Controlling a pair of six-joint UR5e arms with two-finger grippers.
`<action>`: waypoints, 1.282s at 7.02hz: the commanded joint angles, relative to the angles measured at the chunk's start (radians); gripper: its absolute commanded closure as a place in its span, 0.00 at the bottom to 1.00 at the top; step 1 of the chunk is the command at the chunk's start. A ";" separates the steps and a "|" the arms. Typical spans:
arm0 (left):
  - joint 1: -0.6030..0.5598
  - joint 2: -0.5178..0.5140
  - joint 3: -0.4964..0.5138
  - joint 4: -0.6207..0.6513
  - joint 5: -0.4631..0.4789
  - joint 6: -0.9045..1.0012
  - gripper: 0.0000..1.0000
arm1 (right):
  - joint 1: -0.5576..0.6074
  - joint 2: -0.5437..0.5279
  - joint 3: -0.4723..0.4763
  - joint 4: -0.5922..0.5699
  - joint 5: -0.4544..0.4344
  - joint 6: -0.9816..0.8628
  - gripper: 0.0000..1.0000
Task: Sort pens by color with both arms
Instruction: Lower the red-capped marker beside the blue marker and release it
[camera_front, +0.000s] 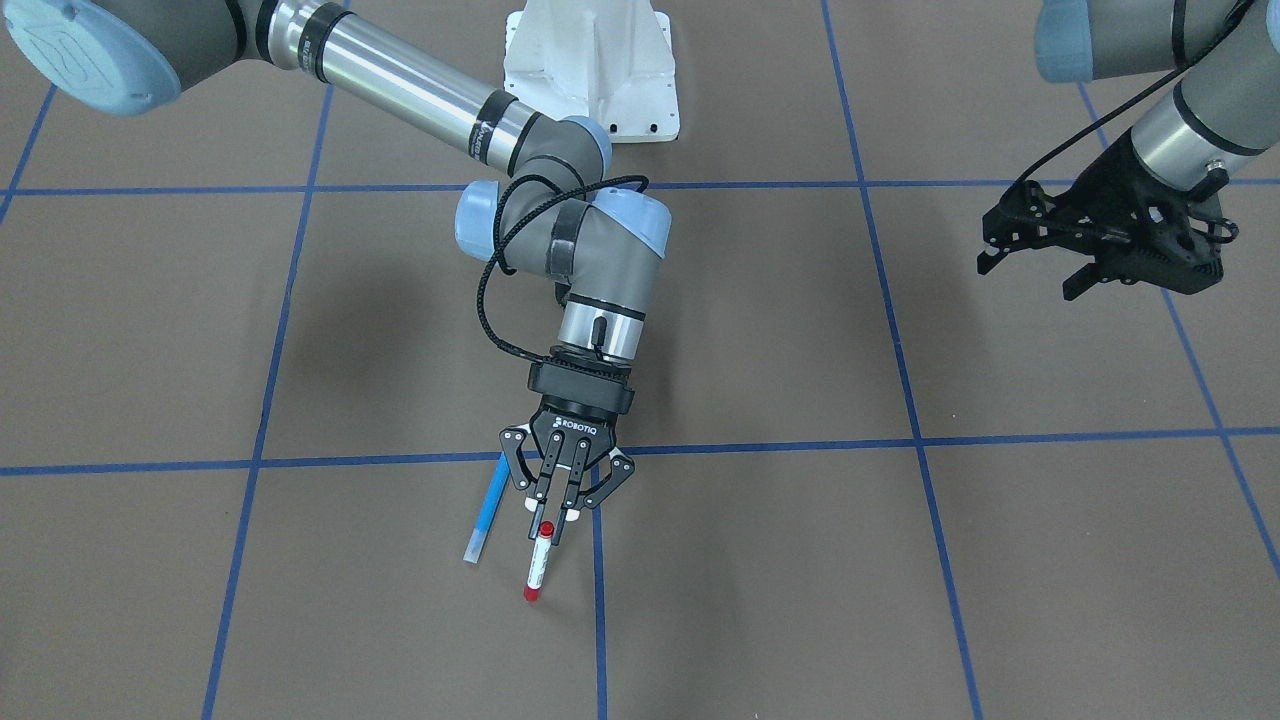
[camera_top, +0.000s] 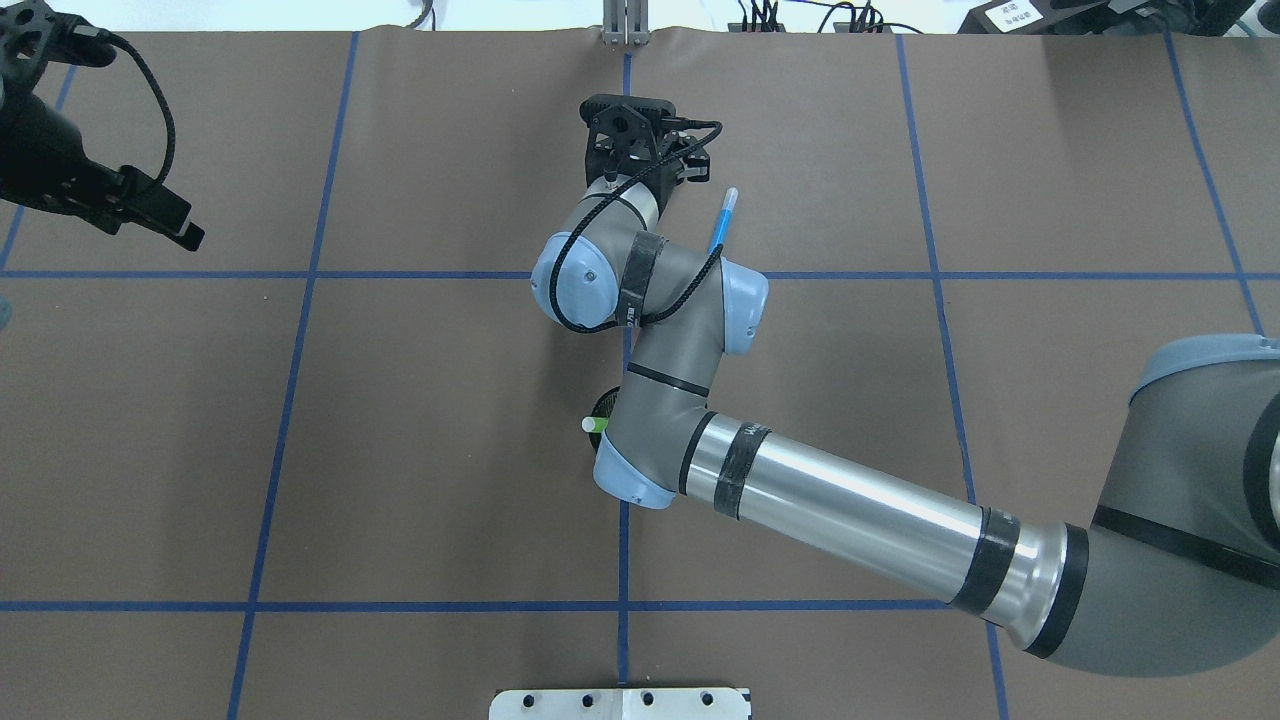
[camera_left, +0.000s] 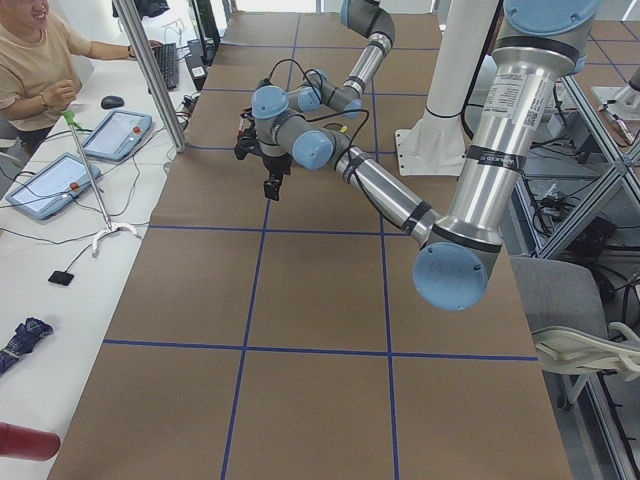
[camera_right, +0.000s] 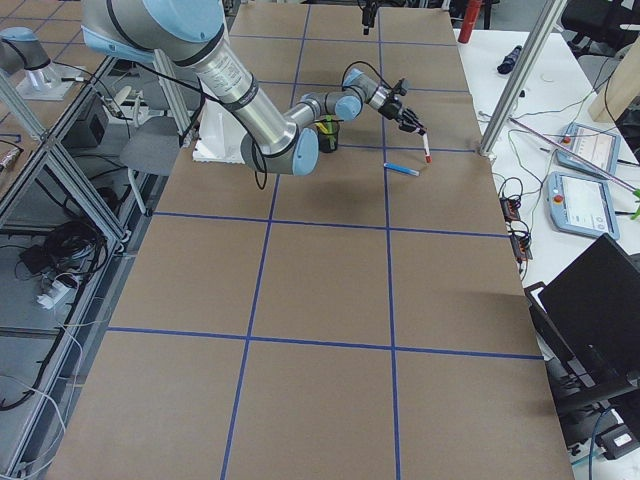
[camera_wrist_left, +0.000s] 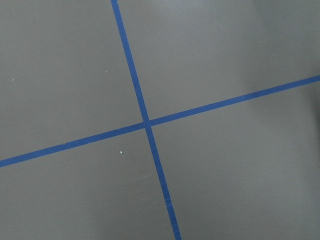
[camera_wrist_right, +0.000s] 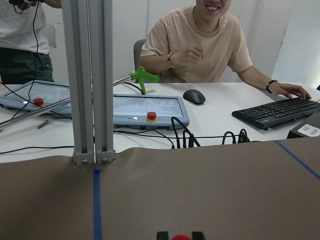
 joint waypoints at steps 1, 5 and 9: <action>0.000 -0.003 0.002 0.000 0.000 -0.001 0.01 | -0.027 -0.027 0.004 0.000 -0.005 -0.014 0.72; 0.000 -0.003 0.002 0.000 0.000 -0.001 0.01 | -0.072 -0.099 0.147 0.000 -0.001 -0.012 0.38; 0.000 -0.005 -0.001 0.000 0.000 -0.002 0.01 | -0.015 -0.099 0.283 -0.005 0.211 -0.047 0.01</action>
